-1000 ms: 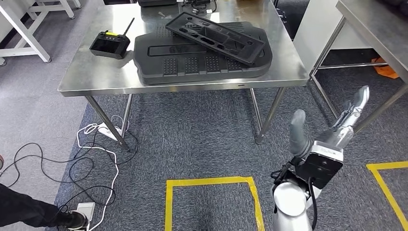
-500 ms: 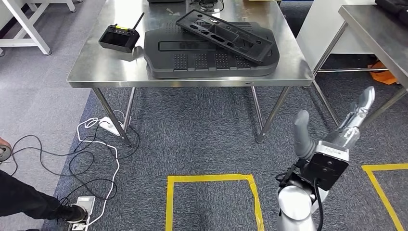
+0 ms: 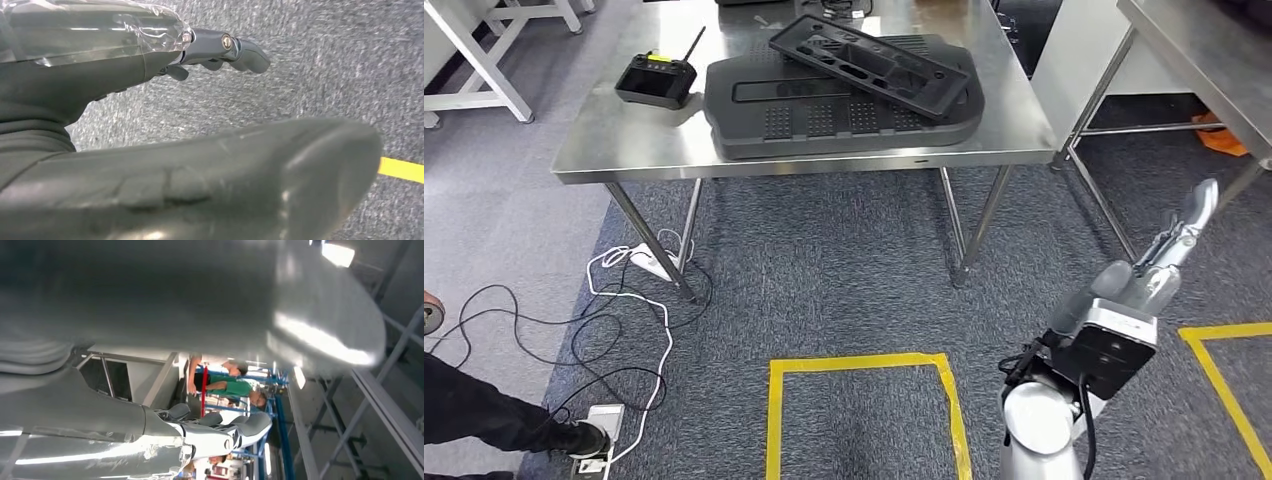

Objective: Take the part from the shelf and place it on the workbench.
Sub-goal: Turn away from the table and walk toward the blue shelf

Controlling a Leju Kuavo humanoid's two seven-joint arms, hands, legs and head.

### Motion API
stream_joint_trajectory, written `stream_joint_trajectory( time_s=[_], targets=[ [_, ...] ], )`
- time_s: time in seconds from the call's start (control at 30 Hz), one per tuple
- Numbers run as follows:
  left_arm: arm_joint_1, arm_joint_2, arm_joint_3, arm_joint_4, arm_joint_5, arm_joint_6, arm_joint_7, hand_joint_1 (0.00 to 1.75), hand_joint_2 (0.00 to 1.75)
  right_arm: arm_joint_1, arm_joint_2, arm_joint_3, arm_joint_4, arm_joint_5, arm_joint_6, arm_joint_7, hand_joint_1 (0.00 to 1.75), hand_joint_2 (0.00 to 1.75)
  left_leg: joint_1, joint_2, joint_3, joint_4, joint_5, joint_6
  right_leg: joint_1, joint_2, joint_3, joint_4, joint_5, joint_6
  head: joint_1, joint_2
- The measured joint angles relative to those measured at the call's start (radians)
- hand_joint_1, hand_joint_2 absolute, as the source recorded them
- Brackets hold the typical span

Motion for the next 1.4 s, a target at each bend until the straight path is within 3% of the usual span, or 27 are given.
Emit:
stream_joint_trajectory(
  time_s=[0.03,0.07,0.13,0.2,0.33,0.37,0.43,0.5,0.53,0.57,0.67,0.73,0.8,0.87,0.93,1.0,1.03,1.07,1.1,1.17,1.23,1.33,1.4],
  targets=[
    [0.001,0.000,0.000,0.000,0.000,0.000,0.000,0.00,0.00,0.000,0.000,-0.001,0.000,0.000,0.000,-0.001,0.00,0.00,0.000,0.000,-0.002,0.021,-0.003,0.000,0.001,0.000,-0.004,0.002,0.002,0.000,-0.002,0.000],
    [0.002,0.000,0.000,0.000,0.001,0.000,0.000,0.00,0.00,0.000,0.000,-0.001,0.000,-0.001,0.000,-0.001,0.00,0.00,0.000,0.000,0.016,0.000,0.014,0.001,0.001,0.000,-0.007,0.004,0.003,0.001,-0.005,0.000],
    [0.001,0.000,0.000,0.000,0.001,0.000,0.000,0.00,0.00,0.000,0.000,-0.003,0.000,0.000,0.000,-0.001,0.00,0.00,0.000,0.000,0.092,-0.132,0.073,0.007,0.001,0.000,-0.010,0.009,0.005,0.004,-0.010,0.000],
    [0.000,0.000,0.000,0.001,0.002,0.000,0.000,0.00,0.00,-0.001,0.000,-0.005,0.000,0.000,0.000,0.002,0.00,0.00,-0.002,0.000,0.145,-0.243,0.107,0.014,0.004,0.001,-0.015,0.016,0.006,0.011,-0.014,0.000],
    [0.001,0.000,0.000,0.001,0.004,0.000,0.000,0.00,0.00,-0.001,0.000,-0.008,0.000,0.001,0.000,0.013,0.00,0.00,-0.003,0.002,0.142,-0.269,0.122,0.035,0.005,0.002,-0.026,0.022,0.009,0.035,-0.014,0.000],
    [0.000,0.000,0.000,0.001,0.004,0.000,0.000,0.00,0.00,-0.002,0.000,-0.008,0.000,0.002,0.000,0.016,0.00,0.00,-0.002,0.003,0.139,-0.272,0.128,0.043,0.004,0.003,-0.033,0.038,-0.007,0.041,-0.011,0.000],
    [-0.001,0.000,0.000,0.002,0.004,-0.001,0.000,0.00,0.00,-0.003,0.000,-0.009,-0.001,0.003,0.000,0.022,0.00,0.00,0.000,0.006,0.129,-0.276,0.138,0.055,0.001,0.003,-0.070,0.132,-0.075,0.051,-0.001,0.000],
    [-0.001,-0.001,0.000,0.002,0.005,-0.001,0.000,0.00,0.00,-0.002,0.000,-0.009,-0.001,0.005,0.000,0.028,0.00,0.00,-0.001,0.007,0.116,-0.274,0.145,0.058,0.000,0.003,-0.118,0.260,-0.140,0.057,0.011,0.000],
    [-0.001,-0.001,0.000,0.002,0.005,-0.001,0.000,0.00,0.00,-0.002,0.000,-0.009,-0.001,0.007,0.000,0.030,0.00,0.00,-0.002,0.007,0.110,-0.273,0.148,0.057,-0.001,0.003,-0.126,0.292,-0.148,0.058,0.015,0.000],
    [0.000,-0.001,0.000,0.003,0.006,-0.001,0.000,0.00,0.00,-0.002,0.000,-0.009,-0.001,0.009,0.000,0.030,0.00,0.00,-0.002,0.007,0.107,-0.271,0.151,0.057,-0.001,0.003,-0.113,0.284,-0.136,0.058,0.019,0.000],
    [-0.001,-0.002,0.000,0.003,0.007,-0.002,0.000,0.00,0.00,-0.004,0.000,-0.009,-0.001,0.018,0.000,0.027,0.00,0.00,-0.003,0.006,0.101,-0.265,0.155,0.051,-0.001,0.003,0.003,0.083,-0.051,0.050,0.031,0.000],
    [-0.001,-0.003,0.000,0.003,0.007,-0.002,0.000,0.00,0.00,-0.005,0.000,-0.010,-0.002,0.022,0.000,0.023,0.00,0.00,-0.005,0.005,0.096,-0.261,0.159,0.040,0.003,0.005,0.037,0.006,-0.031,0.042,0.035,0.000],
    [-0.002,-0.003,0.000,0.003,0.007,-0.002,0.000,0.00,0.00,-0.005,0.000,-0.011,-0.002,0.023,0.000,0.022,0.00,0.00,-0.005,0.005,0.092,-0.262,0.166,0.028,0.006,0.008,0.032,0.001,-0.026,0.032,0.031,0.000],
    [-0.002,-0.003,0.000,0.004,0.007,-0.002,0.000,0.00,0.00,-0.005,0.000,-0.012,-0.002,0.023,0.000,0.021,0.00,0.00,-0.003,0.002,0.085,-0.243,0.149,0.016,0.002,0.006,0.027,-0.005,-0.014,0.019,0.026,0.000],
    [-0.002,-0.003,0.000,0.004,0.007,-0.002,0.000,0.00,0.00,-0.006,0.000,-0.012,-0.002,0.025,0.000,0.021,0.00,0.00,-0.001,-0.001,0.051,-0.156,0.084,0.007,-0.002,0.002,0.018,-0.008,-0.003,0.007,0.014,0.000],
    [-0.001,-0.003,0.000,0.004,0.007,-0.002,0.000,0.00,0.00,-0.005,0.000,-0.013,-0.002,0.026,0.000,0.021,0.00,0.00,0.000,0.000,0.004,-0.027,0.014,0.002,-0.001,0.000,0.005,-0.005,0.003,0.003,0.001,0.000],
    [0.000,-0.003,0.000,0.004,0.007,-0.002,0.000,0.00,0.00,-0.005,0.000,-0.013,-0.002,0.027,0.000,0.021,0.00,0.00,0.000,0.000,-0.006,0.012,0.000,0.001,-0.001,0.000,-0.001,-0.003,0.006,0.002,-0.002,0.000],
    [0.001,-0.003,0.000,0.004,0.007,-0.002,0.000,0.00,0.00,-0.005,0.000,-0.014,-0.002,0.026,0.000,0.021,0.00,0.00,0.000,0.000,0.002,0.015,0.004,0.001,-0.001,0.000,-0.006,-0.001,0.008,0.003,-0.005,0.000],
    [0.001,-0.003,0.000,0.004,0.007,-0.002,0.000,0.00,0.00,-0.004,0.000,-0.014,-0.002,0.025,0.000,0.021,0.00,0.00,0.000,0.000,0.030,-0.022,0.026,0.003,-0.001,0.000,-0.009,0.002,0.010,0.004,-0.008,0.000],
    [0.001,-0.003,0.000,0.004,0.007,-0.002,0.000,0.00,0.00,-0.004,0.000,-0.015,-0.002,0.021,0.000,0.022,0.00,0.00,0.000,-0.001,0.112,-0.163,0.084,0.008,0.001,0.001,-0.014,0.007,0.012,0.009,-0.013,0.000],
    [0.000,-0.003,0.000,0.004,0.007,-0.002,0.000,0.00,0.00,-0.004,0.000,-0.016,-0.003,0.017,0.000,0.026,0.00,0.00,-0.002,-0.002,0.155,-0.255,0.110,0.014,0.005,0.002,-0.020,0.014,0.015,0.017,-0.016,0.000],
    [0.002,-0.004,0.000,0.004,0.006,-0.002,0.000,0.00,0.00,-0.003,0.000,-0.016,-0.004,0.017,0.000,0.038,0.00,0.00,-0.002,0.000,0.148,-0.269,0.119,0.030,0.004,0.003,-0.028,0.018,0.020,0.035,-0.013,0.000],
    [0.000,-0.004,0.000,0.005,0.005,-0.002,0.000,0.00,0.00,-0.002,-0.001,-0.016,-0.004,0.019,0.000,0.042,0.00,0.00,0.001,0.004,0.141,-0.275,0.131,0.047,0.002,0.004,-0.044,0.052,-0.012,0.045,-0.008,0.000]
  ],
)
